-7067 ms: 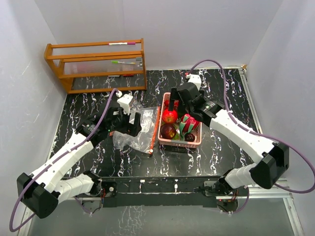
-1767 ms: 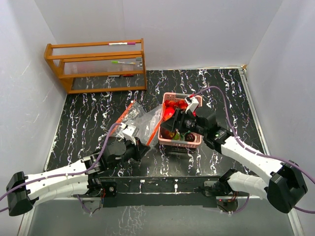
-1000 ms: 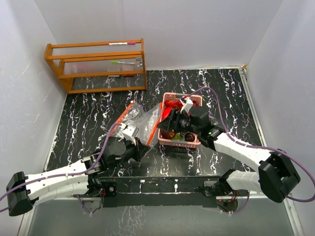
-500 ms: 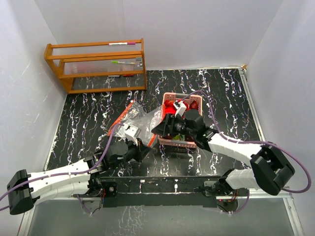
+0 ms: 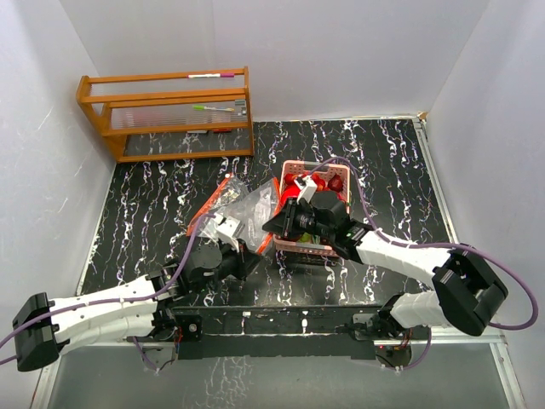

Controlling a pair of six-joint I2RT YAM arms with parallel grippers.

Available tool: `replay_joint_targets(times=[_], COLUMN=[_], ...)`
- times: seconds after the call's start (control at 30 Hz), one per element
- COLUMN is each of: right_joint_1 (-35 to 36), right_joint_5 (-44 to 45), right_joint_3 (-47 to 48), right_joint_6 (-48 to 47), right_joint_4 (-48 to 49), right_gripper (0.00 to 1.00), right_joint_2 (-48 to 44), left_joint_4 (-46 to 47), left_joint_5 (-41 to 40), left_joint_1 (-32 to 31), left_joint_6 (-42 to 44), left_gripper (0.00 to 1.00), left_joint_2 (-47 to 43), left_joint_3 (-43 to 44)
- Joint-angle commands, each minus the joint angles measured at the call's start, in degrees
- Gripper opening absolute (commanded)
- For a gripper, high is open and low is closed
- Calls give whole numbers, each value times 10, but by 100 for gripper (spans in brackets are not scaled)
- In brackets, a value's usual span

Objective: Place the food in the zip-top bag and seal the zipper
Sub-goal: Open the zipper of the food storage bag.

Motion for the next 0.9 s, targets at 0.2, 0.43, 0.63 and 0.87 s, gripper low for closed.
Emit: replay_joint_targets(times=[0.2, 0.43, 0.63, 0.87], right_joint_1=[14, 30, 37, 38], right_joint_5=[-11, 6, 17, 24], right_joint_3=[55, 52, 52, 55], right_joint_6=[-31, -33, -31, -35], right_joint_4=[-2, -26, -43, -70], right_gripper=[8, 8, 8, 8], right_joint_2=[0, -23, -40, -58], left_joint_4=[-6, 23, 58, 61], left_joint_5=[-6, -20, -21, -35], left_joint_1=[-2, -2, -2, -2], left_joint_6=[74, 122, 125, 105], left_gripper=[88, 97, 68, 0], left_joint_2=[16, 69, 105, 95], left_joint_3=[30, 65, 71, 44])
